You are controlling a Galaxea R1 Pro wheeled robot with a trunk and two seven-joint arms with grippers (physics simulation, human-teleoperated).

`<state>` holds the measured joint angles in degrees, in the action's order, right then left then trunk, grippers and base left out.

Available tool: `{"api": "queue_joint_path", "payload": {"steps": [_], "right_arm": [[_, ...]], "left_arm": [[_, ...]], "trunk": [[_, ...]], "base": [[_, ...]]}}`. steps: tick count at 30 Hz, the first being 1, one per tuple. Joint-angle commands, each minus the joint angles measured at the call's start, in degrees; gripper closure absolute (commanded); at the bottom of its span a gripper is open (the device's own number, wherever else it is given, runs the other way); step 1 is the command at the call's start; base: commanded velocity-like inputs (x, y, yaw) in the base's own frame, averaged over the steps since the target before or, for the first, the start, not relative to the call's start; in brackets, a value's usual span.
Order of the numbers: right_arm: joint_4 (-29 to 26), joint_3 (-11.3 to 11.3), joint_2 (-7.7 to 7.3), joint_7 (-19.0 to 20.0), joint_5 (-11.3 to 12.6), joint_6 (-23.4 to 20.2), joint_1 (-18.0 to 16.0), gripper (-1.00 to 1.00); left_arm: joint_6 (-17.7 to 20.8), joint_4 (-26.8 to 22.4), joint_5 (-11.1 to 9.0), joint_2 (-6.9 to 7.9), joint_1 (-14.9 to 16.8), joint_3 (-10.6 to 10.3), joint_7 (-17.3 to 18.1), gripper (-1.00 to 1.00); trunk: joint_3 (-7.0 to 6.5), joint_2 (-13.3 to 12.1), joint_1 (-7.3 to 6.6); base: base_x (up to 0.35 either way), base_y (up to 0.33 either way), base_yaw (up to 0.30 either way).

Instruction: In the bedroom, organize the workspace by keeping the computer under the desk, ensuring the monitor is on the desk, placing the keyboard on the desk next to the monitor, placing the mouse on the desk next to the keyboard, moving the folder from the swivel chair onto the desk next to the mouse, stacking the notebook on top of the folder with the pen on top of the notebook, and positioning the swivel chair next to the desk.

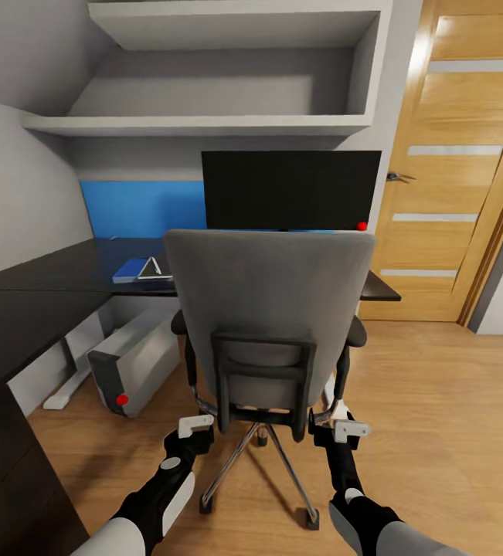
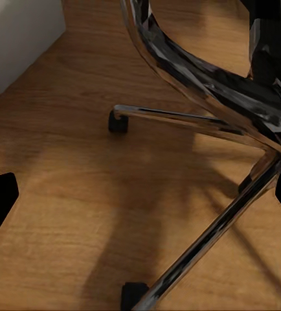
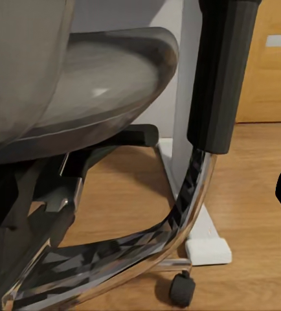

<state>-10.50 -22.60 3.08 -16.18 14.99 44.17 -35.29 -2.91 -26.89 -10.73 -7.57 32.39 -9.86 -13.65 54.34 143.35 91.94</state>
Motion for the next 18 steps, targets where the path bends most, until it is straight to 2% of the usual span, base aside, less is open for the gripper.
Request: {"api": "queue_joint_path", "payload": {"steps": [1,7,13,18], "right_arm": [[0.0,-0.6,-0.01,-0.3,0.3,0.1,0.0,-1.0],[0.0,-0.6,-0.03,-0.3,0.3,0.1,0.0,-1.0],[0.0,-0.6,-0.04,-0.3,0.4,0.0,-0.1,-1.0],[0.0,-0.6,-0.09,-0.3,0.3,0.1,0.0,-1.0]], "left_arm": [[-0.3,0.1,-0.6,0.03,0.0,-0.5,-0.4,-1.0],[-0.3,0.0,-0.6,0.01,0.0,-0.5,-0.4,-1.0],[-0.3,0.0,-0.6,0.01,0.0,-0.5,-0.4,-1.0],[-0.3,0.0,-0.6,0.01,0.0,-0.5,-0.4,-1.0]], "trunk": [[0.06,0.0,-0.01],[0.07,0.0,-0.01],[0.33,0.0,-0.01],[0.39,0.0,-0.01]], "base": [[0.023,-0.022,0.009],[0.006,-0.006,0.014],[0.07,0.0,0.147],[0.032,0.0,0.038]]}}
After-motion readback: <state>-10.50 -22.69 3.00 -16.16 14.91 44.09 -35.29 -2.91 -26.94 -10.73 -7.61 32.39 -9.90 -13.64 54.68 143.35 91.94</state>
